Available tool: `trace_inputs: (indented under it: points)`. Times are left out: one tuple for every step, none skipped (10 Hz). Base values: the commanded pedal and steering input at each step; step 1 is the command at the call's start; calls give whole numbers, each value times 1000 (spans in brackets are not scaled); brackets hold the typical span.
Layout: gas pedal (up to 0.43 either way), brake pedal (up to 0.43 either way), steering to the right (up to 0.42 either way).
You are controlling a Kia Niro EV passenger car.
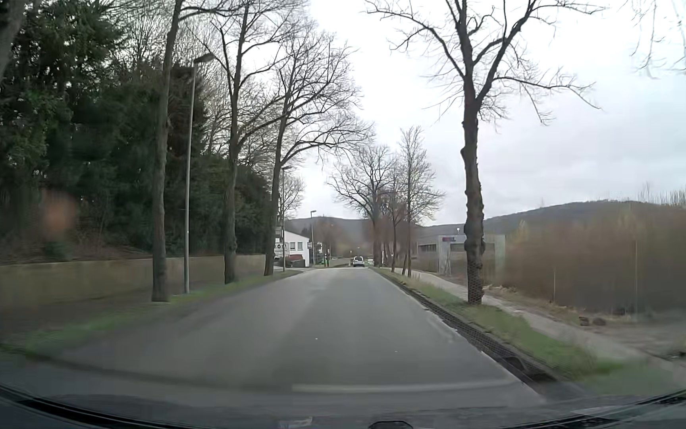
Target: Follow the waypoints while adhering to traffic rules and regulations
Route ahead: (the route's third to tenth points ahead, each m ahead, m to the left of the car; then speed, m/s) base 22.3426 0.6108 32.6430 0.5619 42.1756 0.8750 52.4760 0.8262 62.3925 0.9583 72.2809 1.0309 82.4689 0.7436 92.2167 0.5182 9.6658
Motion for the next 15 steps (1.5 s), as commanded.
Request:
trace_inputs:
  points:
    - [189, 0, -3]
    - [189, 0, -3]
    - [189, 0, -3]
    - [189, 0, -3]
    - [189, 0, -3]
    - [189, 0, -3]
    - [189, 0, -3]
    - [189, 0, -3]
    - [177, 0, -3]
    - [177, 0, -3]
    - [177, 0, -3]
    - [177, 0, -3]
    - [177, 0, -3]
    - [177, 0, -3]
    - [177, 0, -3]
